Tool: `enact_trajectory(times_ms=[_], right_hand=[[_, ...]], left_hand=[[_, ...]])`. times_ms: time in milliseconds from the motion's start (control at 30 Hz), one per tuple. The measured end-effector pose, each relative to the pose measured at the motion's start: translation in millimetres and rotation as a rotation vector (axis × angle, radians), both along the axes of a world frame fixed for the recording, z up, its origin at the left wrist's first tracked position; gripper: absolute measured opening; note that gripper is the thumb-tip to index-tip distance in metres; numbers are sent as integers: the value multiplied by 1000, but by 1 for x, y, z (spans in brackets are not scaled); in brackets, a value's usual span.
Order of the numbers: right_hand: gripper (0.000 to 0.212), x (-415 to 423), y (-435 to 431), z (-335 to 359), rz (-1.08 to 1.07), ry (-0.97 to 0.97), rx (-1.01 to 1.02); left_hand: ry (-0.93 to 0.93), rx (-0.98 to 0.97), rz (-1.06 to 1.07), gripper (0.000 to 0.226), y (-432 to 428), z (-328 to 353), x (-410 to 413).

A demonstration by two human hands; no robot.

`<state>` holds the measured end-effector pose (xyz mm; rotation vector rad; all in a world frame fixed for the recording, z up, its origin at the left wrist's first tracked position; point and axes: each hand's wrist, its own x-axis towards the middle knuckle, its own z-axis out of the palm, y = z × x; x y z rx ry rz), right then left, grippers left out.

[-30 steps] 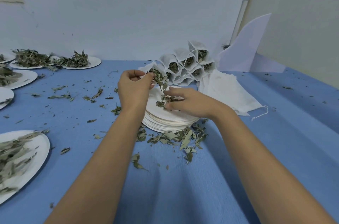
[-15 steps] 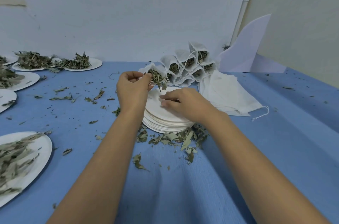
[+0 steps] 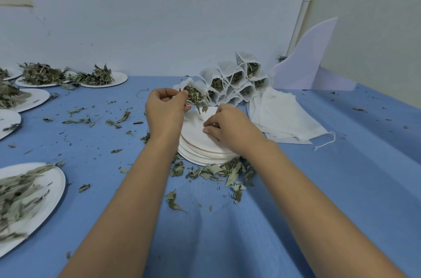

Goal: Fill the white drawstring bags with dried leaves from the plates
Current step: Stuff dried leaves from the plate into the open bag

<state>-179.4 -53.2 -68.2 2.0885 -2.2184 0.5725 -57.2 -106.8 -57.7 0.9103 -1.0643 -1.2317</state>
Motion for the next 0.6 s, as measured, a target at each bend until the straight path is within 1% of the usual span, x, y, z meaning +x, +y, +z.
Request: enact_trajectory(times_ms=[133,200,300,367,400,433,500,533,567,600], right_hand=[[20,7,-2,0,-84,26,11],[22,11,-1,-1,-117,10,7],[25,11,0,-2,-123,-35,-26],[22,6,3,3,-122,-127,-58],[18,2,5,8,-133,-226,-91],[15,-2,8,14,-158,-368,-141],[10,-8,14,27,-184,-742,-276],[11,-10,16,33,-158,-928,-327],[12,-10,17,38,-111,-1068,-350],[11,-8,16,40,-67,-1138,-347]], left_hand=[[-7,-1,6,16,-1,0,0],[-20,-5,5,16,-1,0,0],[-36,-10,-10,15,0,0,-1],[-47,-7,-14,14,1,-2,-1],[-52,-3,-12,13,0,-2,-1],[-56,-1,-9,13,0,-2,-1],[-66,-4,-8,12,-1,-3,-1],[-76,-9,-12,11,-1,-3,-1],[-89,-16,-17,12,-1,-3,-2],[-105,-24,-24,12,0,-4,-3]])
